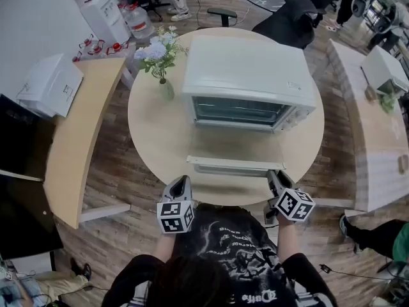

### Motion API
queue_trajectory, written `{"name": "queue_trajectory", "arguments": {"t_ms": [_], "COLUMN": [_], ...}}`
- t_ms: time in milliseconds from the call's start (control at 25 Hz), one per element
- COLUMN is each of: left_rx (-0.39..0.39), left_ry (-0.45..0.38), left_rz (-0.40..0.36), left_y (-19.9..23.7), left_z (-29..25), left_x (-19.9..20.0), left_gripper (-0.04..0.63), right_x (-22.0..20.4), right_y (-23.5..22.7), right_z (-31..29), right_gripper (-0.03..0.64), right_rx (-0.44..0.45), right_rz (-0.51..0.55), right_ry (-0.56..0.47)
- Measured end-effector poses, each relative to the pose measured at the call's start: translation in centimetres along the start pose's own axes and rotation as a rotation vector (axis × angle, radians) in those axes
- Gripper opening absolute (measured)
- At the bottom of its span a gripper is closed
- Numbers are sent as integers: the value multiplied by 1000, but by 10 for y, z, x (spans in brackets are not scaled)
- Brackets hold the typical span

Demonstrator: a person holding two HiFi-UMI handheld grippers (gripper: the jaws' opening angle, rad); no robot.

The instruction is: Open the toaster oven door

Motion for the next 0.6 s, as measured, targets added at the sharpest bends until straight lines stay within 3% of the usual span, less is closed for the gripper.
{"name": "queue_trajectory", "arguments": {"t_ms": [600], "left_rx": [20], "left_ry": [12], "left_rz": [-35], "left_y": [-3], "left_z": [12], "left_x": [-2], "left_gripper": [17], "right_x": [-47], "right_y": [-21], "right_z": [1], "right_gripper": [110], "right_rx": [-51], "right_rz": [126], "right_ry": [65]}}
Point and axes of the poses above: the fingertips, and each gripper's own axes: z backward along the fingers, y to its left, x out of its top, the point moved 3 cm from there along z, backward along the fingers, and after that the axes turned 15 degrees about -y, right-handed, at the moved point
